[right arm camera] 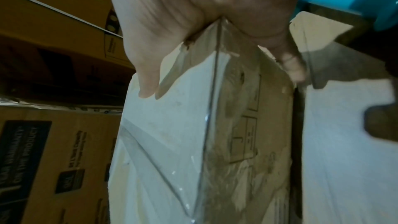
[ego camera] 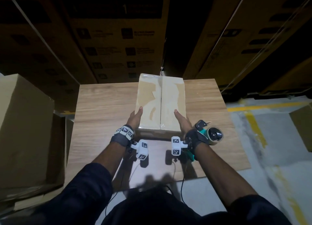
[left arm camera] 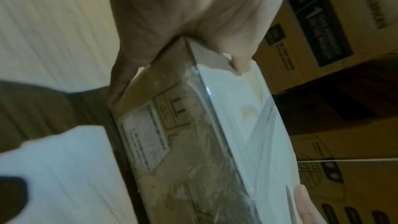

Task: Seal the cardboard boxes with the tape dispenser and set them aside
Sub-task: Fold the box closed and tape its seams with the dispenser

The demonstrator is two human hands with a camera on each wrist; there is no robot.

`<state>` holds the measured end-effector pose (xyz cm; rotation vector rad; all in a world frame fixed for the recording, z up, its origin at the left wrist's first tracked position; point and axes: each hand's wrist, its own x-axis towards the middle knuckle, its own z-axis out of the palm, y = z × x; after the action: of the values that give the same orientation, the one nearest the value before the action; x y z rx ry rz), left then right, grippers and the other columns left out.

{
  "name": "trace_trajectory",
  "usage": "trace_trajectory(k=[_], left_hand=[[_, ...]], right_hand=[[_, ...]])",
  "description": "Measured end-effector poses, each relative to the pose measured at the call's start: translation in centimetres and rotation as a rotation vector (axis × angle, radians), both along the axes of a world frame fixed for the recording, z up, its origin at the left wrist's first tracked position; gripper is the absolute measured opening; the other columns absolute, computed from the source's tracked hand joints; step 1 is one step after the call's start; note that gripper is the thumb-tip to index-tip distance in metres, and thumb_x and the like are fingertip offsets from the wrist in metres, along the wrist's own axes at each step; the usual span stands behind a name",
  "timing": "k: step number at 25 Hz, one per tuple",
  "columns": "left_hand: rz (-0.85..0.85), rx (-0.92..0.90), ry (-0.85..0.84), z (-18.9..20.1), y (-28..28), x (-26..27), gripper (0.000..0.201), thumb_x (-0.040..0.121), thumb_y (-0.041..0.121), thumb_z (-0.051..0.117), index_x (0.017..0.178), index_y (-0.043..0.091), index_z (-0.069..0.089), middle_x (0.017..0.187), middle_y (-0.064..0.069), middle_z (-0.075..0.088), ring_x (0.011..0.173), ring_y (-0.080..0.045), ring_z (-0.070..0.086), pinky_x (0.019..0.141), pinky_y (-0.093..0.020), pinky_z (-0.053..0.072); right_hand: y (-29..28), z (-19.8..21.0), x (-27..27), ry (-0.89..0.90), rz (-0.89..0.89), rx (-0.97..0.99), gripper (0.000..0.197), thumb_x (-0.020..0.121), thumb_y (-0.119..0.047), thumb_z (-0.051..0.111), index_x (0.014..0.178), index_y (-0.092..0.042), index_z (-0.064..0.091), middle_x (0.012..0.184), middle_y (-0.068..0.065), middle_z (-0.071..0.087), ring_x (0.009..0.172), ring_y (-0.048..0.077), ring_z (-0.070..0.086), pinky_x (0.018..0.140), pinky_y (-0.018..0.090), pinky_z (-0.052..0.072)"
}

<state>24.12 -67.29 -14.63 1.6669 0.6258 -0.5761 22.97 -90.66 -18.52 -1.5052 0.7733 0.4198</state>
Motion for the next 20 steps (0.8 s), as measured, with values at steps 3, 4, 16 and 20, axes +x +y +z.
trace_trajectory(k=[3,4,16,20], left_hand=[[0.029,0.041,0.004,0.0,-0.4,-0.1,0.086,0.097,0.071,0.043,0.161,0.016,0.026,0.167,-0.008,0.026,0.152,-0.032,0.028,0.121,-0.045,0.024],[0.03,0.04,-0.008,0.1,-0.5,-0.1,0.083,0.099,0.069,0.043,0.16,0.015,0.03,0.166,-0.009,0.029,0.151,-0.032,0.031,0.12,-0.044,0.025],[0.044,-0.25,-0.056,3.3,-0.7,0.1,0.093,0.073,0.085,0.061,0.147,0.03,0.05,0.147,0.001,0.056,0.132,-0.031,0.053,0.113,-0.055,0.04],[0.041,-0.292,-0.106,6.2,-3.5,-0.9,0.058,0.089,0.071,0.06,0.132,0.032,0.057,0.125,0.0,0.07,0.112,-0.027,0.068,0.097,-0.052,0.055]], right_hand=[[0.3,0.4,0.1,0.045,-0.034,-0.094,0.109,0.074,-0.075,0.073,0.161,-0.025,0.028,0.166,0.001,0.028,0.151,0.028,0.027,0.12,0.043,0.024],[0.2,0.6,-0.1,0.046,-0.054,-0.085,0.109,0.077,-0.072,0.074,0.162,-0.022,0.025,0.165,0.003,0.031,0.15,0.028,0.03,0.119,0.041,0.026],[-1.4,6.0,-3.0,-0.107,-0.137,0.031,0.124,0.072,-0.07,0.079,0.163,-0.031,0.005,0.162,-0.008,0.028,0.148,0.018,0.03,0.123,0.045,0.027],[-3.8,8.8,-4.9,-0.194,-0.213,0.096,0.128,0.054,-0.072,0.091,0.159,-0.033,0.027,0.155,-0.012,0.045,0.138,0.013,0.048,0.119,0.044,0.038]])
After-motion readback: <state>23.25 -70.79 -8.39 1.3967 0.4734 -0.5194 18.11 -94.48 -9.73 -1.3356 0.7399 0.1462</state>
